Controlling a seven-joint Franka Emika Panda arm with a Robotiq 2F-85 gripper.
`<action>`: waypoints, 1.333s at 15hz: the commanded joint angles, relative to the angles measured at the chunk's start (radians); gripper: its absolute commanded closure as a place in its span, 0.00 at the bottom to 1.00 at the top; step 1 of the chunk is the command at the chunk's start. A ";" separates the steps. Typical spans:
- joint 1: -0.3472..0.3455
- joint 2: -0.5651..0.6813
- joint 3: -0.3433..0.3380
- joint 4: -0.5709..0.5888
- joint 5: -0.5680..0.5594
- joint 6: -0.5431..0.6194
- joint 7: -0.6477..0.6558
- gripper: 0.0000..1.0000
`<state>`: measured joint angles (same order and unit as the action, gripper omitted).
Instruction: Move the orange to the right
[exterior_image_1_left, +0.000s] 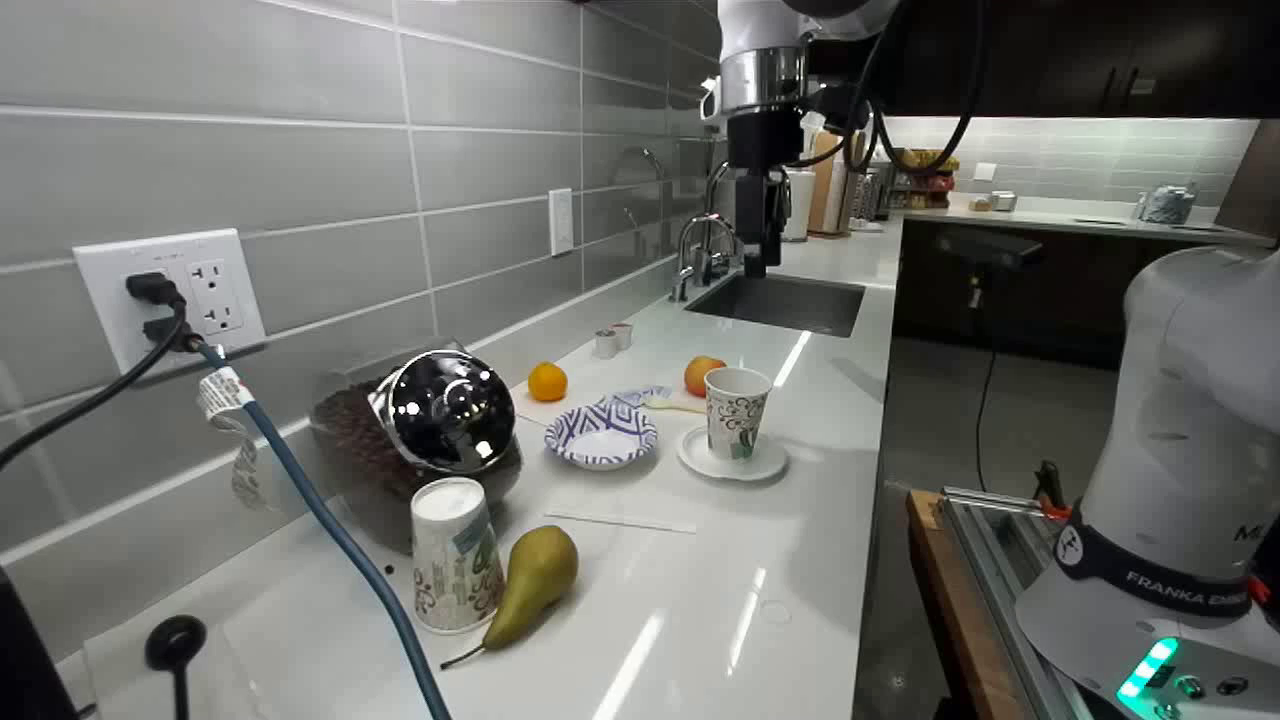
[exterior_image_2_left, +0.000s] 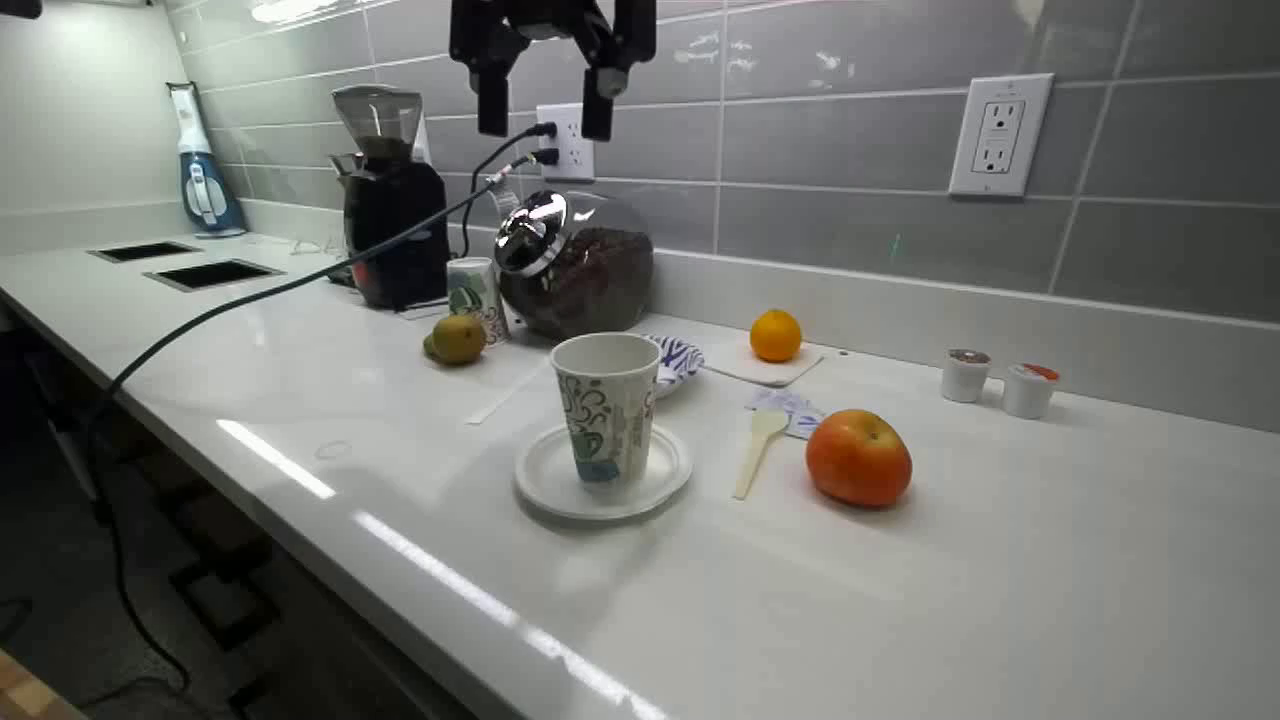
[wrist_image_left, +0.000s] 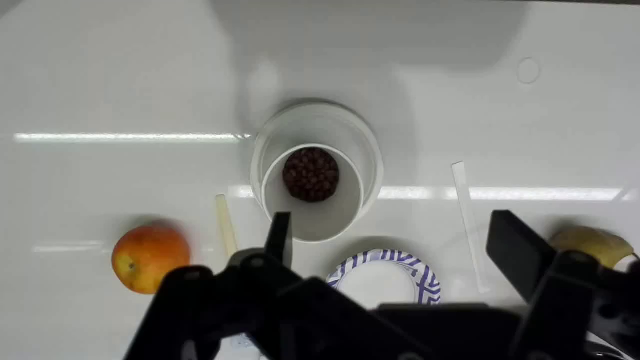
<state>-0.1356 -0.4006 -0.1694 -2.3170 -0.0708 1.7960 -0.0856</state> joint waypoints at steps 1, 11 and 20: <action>-0.004 0.001 0.003 0.002 0.001 -0.002 -0.001 0.00; 0.011 0.049 -0.005 0.026 -0.009 0.094 -0.079 0.00; 0.019 0.317 -0.032 0.136 0.055 0.476 -0.254 0.00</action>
<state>-0.1133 -0.1887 -0.1786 -2.2619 -0.0600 2.2060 -0.2588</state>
